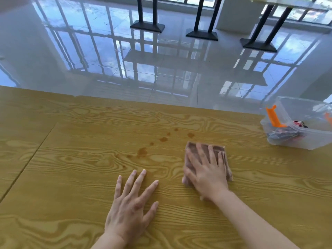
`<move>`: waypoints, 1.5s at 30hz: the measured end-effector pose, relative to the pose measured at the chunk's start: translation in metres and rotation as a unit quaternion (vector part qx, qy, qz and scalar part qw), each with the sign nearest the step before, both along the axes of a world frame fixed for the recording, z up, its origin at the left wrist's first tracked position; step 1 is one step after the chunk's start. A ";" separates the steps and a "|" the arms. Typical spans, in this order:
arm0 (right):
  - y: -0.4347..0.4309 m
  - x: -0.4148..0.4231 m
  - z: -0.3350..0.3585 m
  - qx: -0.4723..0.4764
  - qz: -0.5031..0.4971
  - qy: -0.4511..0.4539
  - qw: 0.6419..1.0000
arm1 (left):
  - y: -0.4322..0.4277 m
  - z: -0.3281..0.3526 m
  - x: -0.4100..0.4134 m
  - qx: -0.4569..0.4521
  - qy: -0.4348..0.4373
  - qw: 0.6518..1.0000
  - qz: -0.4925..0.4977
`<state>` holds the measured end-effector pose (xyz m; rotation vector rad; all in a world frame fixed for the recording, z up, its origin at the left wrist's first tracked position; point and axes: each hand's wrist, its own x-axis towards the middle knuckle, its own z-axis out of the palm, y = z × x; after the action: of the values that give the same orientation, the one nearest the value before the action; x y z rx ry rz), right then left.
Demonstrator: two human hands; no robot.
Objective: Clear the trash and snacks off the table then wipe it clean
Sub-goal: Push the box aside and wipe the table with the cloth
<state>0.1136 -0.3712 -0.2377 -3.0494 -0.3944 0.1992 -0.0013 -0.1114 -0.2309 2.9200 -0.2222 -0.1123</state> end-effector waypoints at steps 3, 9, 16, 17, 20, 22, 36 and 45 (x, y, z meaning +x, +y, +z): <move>-0.027 -0.030 -0.001 -0.021 0.110 -0.024 0.993 | 0.000 0.000 0.000 -0.002 0.004 1.000 0.020; -0.013 0.099 0.009 0.016 -0.171 0.062 0.983 | 0.001 -0.006 0.000 0.006 -0.001 1.000 0.014; 0.000 -0.003 0.001 -0.005 0.065 0.004 0.998 | -0.001 0.000 0.000 0.022 -0.001 1.000 0.016; -0.008 -0.034 -0.001 -0.015 0.102 -0.010 0.995 | -0.002 0.001 0.000 0.023 0.000 1.000 0.016; -0.036 -0.030 0.002 -0.028 0.122 -0.009 0.992 | -0.002 -0.001 0.000 0.024 -0.001 1.000 0.016; -0.030 0.018 0.012 -0.016 0.020 0.018 0.999 | -0.001 -0.004 -0.002 0.024 -0.004 1.000 0.014; -0.001 0.068 0.011 -0.012 0.030 0.016 0.999 | -0.001 -0.005 -0.001 0.018 -0.011 1.000 0.008; 0.015 0.083 0.012 -0.006 0.117 0.034 0.992 | 0.000 -0.004 -0.002 0.008 -0.011 1.000 0.009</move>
<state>0.1969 -0.3563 -0.2261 -2.9911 -0.7496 0.3165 -0.0028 -0.1116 -0.2352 2.9391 -0.2000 -0.0800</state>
